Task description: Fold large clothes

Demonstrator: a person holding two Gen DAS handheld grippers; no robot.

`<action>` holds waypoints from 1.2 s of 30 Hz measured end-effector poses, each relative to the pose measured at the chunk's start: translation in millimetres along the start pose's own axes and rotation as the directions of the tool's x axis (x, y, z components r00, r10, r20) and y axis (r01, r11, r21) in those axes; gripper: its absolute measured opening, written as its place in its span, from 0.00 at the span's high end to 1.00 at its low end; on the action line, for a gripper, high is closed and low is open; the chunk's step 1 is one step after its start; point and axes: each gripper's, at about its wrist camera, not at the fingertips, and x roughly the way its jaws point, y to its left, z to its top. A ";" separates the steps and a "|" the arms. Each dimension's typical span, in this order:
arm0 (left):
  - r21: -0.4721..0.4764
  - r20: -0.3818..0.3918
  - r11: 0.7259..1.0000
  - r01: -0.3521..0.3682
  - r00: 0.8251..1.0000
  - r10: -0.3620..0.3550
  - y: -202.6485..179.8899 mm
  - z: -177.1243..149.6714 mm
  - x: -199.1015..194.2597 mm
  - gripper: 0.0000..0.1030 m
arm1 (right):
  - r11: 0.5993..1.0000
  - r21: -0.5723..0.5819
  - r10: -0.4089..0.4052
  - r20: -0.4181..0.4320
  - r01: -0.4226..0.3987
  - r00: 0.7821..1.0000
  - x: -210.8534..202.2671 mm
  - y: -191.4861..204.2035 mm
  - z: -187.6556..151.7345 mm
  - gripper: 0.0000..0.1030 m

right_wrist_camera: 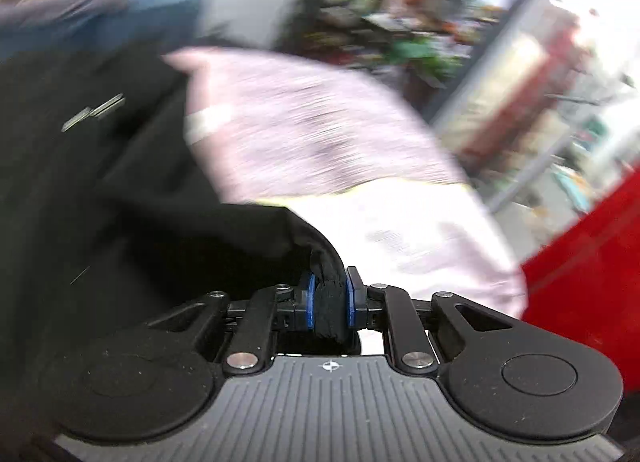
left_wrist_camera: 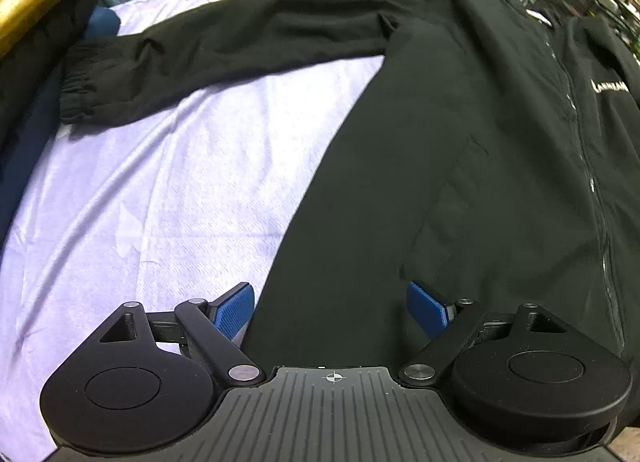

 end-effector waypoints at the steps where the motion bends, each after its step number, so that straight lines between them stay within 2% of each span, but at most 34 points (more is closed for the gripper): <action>1: -0.008 0.003 1.000 -0.006 1.000 0.006 -0.2 1.6 -0.9 0.00 | 0.999 0.035 -0.043 0.009 0.042 0.999 8.5 -21.5 14.6 0.84; 3: -0.024 0.009 1.000 -0.020 1.000 0.020 0.1 3.6 -3.6 0.00 | 0.988 0.087 -0.130 0.016 0.128 0.991 26.4 -61.7 36.6 0.84; 7: -0.049 0.002 0.998 -0.050 0.999 0.051 2.3 8.1 -6.4 0.00 | 0.937 0.238 -0.249 -0.062 0.256 0.967 74.2 -133.8 62.4 0.85; 10: -0.061 -0.002 0.996 -0.072 0.997 0.072 2.6 9.8 -9.7 0.00 | 0.910 0.239 -0.321 -0.116 0.340 0.940 111.9 -153.4 77.2 0.85; 13: -0.078 -0.003 0.993 -0.086 0.996 0.087 2.8 11.7 -12.2 0.00 | 0.911 0.227 -0.321 -0.136 0.345 0.937 136.3 -144.3 83.4 0.82; 15: -0.090 0.002 0.992 -0.087 0.996 0.087 3.8 12.6 -12.9 0.00 | 0.904 0.219 -0.342 -0.144 0.367 0.929 144.7 -135.9 77.3 0.70; 16: -0.094 0.004 0.992 -0.086 0.996 0.086 4.1 12.9 -13.4 0.00 | 0.899 0.235 -0.344 -0.147 0.370 0.927 148.6 -129.4 76.2 0.55; 17: -0.098 0.004 0.992 -0.084 0.996 0.085 4.6 13.0 -13.9 0.00 | 0.894 0.261 -0.336 -0.146 0.363 0.931 135.7 -121.6 64.8 0.38; 19: -0.098 0.001 0.992 -0.078 0.997 0.078 5.1 11.7 -13.8 0.00 | 0.891 0.317 -0.305 -0.112 0.325 0.946 134.2 -113.2 57.1 0.25; 22: -0.073 -0.006 0.995 -0.068 0.998 0.068 7.4 11.3 -13.5 0.00 | 0.905 0.326 -0.274 -0.044 0.273 0.961 117.1 -105.6 42.7 0.21; 23: -0.062 -0.007 0.996 -0.065 0.998 0.064 9.0 12.1 -13.6 0.00 | 0.914 0.316 -0.263 -0.020 0.256 0.965 113.7 -104.2 41.5 0.15; 26: -0.037 0.003 0.997 -0.066 0.998 0.066 18.0 19.2 -13.3 0.00 | 0.932 0.293 -0.247 0.077 0.215 0.966 88.3 -95.7 34.8 0.04; 28: -0.045 0.020 0.998 -0.048 0.999 0.049 26.6 25.0 -12.6 0.00 | 0.940 0.296 -0.210 0.120 0.167 0.970 72.1 -96.9 33.1 0.01; 29: -0.054 0.025 0.998 -0.032 0.999 0.034 30.9 27.3 -11.4 0.00 | 0.943 0.310 -0.169 0.126 0.123 0.977 63.6 -97.3 30.4 0.01; 31: -0.070 0.022 0.998 0.006 1.000 -0.004 36.9 29.9 -7.9 0.00 | 0.947 0.318 0.013 0.129 -0.054 0.992 54.7 -93.2 24.7 0.01; 33: -0.068 0.010 0.996 0.052 0.999 -0.051 40.9 29.2 -3.6 0.00 | 0.939 0.264 0.198 0.107 -0.219 0.974 45.4 -77.3 12.5 0.01; 35: -0.045 -0.014 0.996 0.080 0.997 -0.080 45.3 25.1 1.3 0.00 | 0.930 0.196 0.302 0.074 -0.311 0.950 34.1 -52.0 -6.4 0.01; 36: -0.034 -0.027 0.996 0.081 0.996 -0.082 47.1 22.0 3.4 0.00 | 0.919 0.155 0.359 0.056 -0.363 0.932 28.2 -37.3 -18.9 0.01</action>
